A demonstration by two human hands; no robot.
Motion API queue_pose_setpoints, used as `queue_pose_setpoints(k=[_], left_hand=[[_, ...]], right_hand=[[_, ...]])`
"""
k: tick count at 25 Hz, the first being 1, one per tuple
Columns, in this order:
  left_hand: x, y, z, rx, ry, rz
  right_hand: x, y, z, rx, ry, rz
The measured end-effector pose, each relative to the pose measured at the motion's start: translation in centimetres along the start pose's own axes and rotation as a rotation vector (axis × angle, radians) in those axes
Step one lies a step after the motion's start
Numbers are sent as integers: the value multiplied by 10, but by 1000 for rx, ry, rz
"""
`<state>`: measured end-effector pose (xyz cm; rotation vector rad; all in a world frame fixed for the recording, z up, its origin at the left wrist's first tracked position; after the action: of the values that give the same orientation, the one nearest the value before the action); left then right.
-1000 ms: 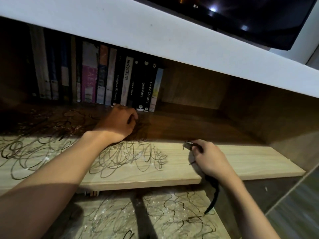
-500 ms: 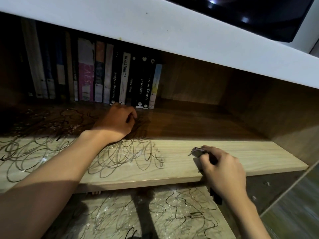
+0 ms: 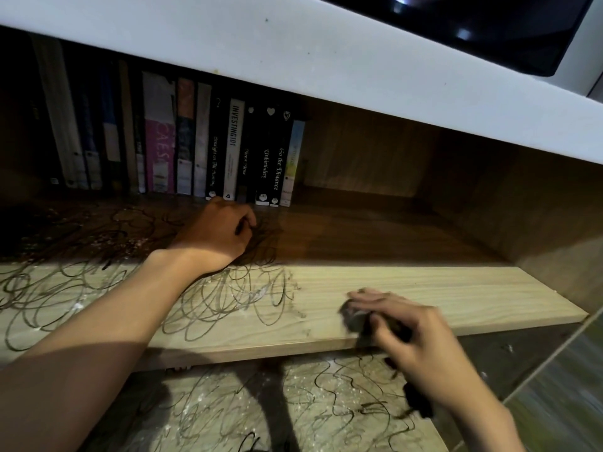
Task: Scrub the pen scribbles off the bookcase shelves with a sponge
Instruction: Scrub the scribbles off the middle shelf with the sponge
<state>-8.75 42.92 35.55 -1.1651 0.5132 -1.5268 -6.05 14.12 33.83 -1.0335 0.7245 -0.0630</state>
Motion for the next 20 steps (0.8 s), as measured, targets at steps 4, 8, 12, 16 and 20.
queue_pose_setpoints(k=[4, 8, 12, 16, 20], left_hand=[[2, 1, 2, -25, -3, 10], [2, -1, 0, -3, -19, 11], [-1, -1, -2, -13, -27, -4], [-3, 1, 1, -17, -25, -34], [-5, 5, 2, -48, -32, -57]], right_hand=[[7, -1, 15, 114, 159, -213], [-69, 54, 17, -60, -178, -85], [-34, 31, -6, 234, -302, -137], [29, -7, -27, 741, 62, -267], [-27, 46, -14, 710, -33, -193]])
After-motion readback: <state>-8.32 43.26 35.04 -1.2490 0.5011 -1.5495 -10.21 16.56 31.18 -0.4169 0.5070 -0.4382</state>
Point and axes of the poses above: each hand's wrist, its own z-axis towards the middle knuckle, its own y-axis out of the palm, x = y × z, the point moved 6 cm from there along z, towards the middle knuckle, and after that the axes turned 8 degrees about -x, right-handed, at the moved point
